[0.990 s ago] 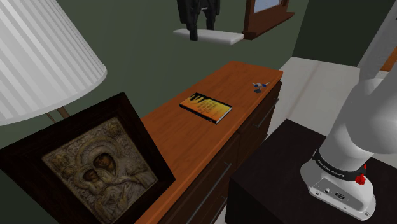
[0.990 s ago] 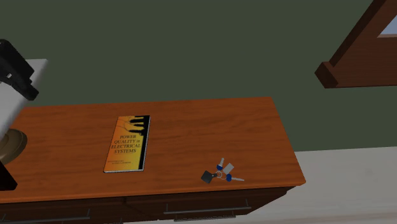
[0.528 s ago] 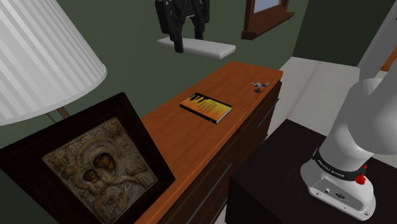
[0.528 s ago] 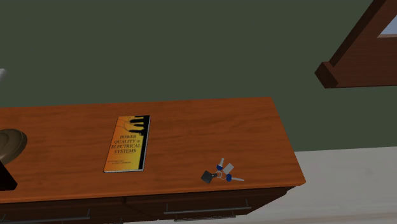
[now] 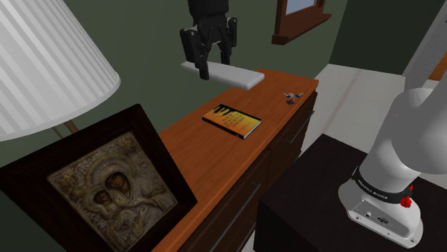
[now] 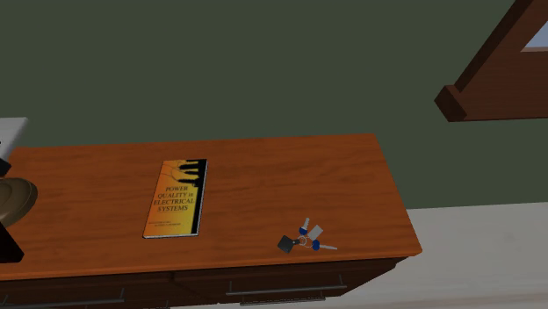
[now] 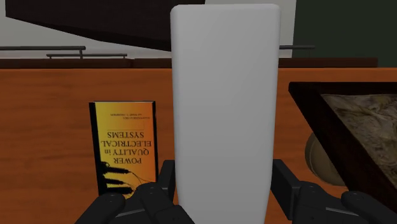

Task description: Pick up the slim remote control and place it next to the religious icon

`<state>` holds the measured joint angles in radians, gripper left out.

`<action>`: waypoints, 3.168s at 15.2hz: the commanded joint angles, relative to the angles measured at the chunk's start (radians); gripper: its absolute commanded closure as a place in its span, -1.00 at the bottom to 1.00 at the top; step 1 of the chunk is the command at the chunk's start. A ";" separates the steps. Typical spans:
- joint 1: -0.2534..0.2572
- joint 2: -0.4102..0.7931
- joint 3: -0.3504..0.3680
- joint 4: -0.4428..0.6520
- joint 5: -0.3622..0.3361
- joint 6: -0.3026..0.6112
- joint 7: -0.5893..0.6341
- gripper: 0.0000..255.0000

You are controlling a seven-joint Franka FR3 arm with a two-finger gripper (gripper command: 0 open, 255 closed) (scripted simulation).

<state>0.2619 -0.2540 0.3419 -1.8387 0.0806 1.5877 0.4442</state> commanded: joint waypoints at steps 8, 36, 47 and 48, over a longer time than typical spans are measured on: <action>0.004 -0.018 0.003 -0.139 0.008 0.122 -0.006 1.00; 0.011 0.045 0.032 -0.459 0.003 0.504 0.005 1.00; 0.008 0.123 0.046 -0.542 -0.021 0.659 0.026 1.00; 0.008 0.131 0.047 -0.548 -0.024 0.674 0.029 1.00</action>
<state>0.2698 -0.1315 0.3878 -2.3794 0.0596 2.2452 0.4695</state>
